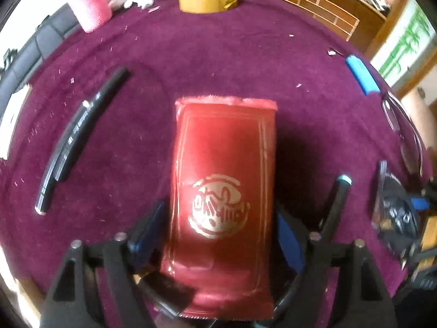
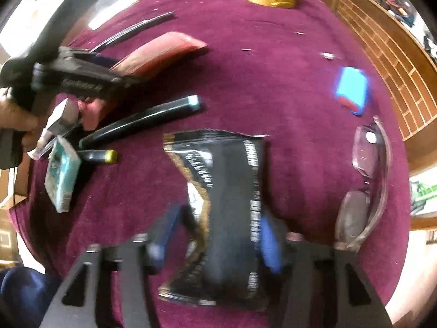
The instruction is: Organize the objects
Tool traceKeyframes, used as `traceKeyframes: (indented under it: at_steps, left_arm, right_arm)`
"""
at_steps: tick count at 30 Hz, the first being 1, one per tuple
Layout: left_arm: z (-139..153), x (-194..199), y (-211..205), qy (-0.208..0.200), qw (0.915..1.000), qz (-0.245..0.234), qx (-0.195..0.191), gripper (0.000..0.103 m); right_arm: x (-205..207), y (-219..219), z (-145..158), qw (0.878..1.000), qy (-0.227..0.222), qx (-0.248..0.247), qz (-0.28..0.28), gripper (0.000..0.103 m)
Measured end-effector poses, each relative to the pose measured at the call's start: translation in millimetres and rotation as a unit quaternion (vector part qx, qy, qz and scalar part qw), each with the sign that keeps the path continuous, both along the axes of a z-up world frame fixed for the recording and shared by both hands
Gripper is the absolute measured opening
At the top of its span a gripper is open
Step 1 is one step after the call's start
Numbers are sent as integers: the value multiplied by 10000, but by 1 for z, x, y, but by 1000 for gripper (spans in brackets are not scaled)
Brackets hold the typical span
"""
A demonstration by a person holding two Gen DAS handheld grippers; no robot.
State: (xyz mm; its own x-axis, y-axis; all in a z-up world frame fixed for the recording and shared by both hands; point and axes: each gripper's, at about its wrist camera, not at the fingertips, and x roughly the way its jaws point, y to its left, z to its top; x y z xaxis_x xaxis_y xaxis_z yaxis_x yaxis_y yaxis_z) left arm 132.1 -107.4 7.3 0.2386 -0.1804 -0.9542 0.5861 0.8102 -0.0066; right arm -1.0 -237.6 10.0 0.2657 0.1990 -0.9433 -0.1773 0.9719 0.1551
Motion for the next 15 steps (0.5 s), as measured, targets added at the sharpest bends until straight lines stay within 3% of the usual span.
traceKeyframes:
  at_steps: [2, 4, 8, 11, 15]
  left_arm:
    - [-2, -3, -2, -70, 10000, 30, 42, 79]
    - [-1, -7, -1, -160, 9998, 110, -22, 62]
    - [4, -15, 2, -254, 9989, 346, -212, 45]
    - [4, -21, 11, -96, 9957, 599, -703, 44]
    - [9, -28, 18, -151, 9934, 686, -909, 43]
  right_arm:
    - [0, 8, -2, 9999, 4, -91, 88, 90]
    - [0, 7, -1, 9999, -48, -93, -64, 86]
    - [1, -13, 4, 9990, -49, -51, -452, 37]
    - [0, -25, 6, 9974, -28, 236, -677, 33]
    - [-4, -29, 19, 9964, -291, 343, -725, 33]
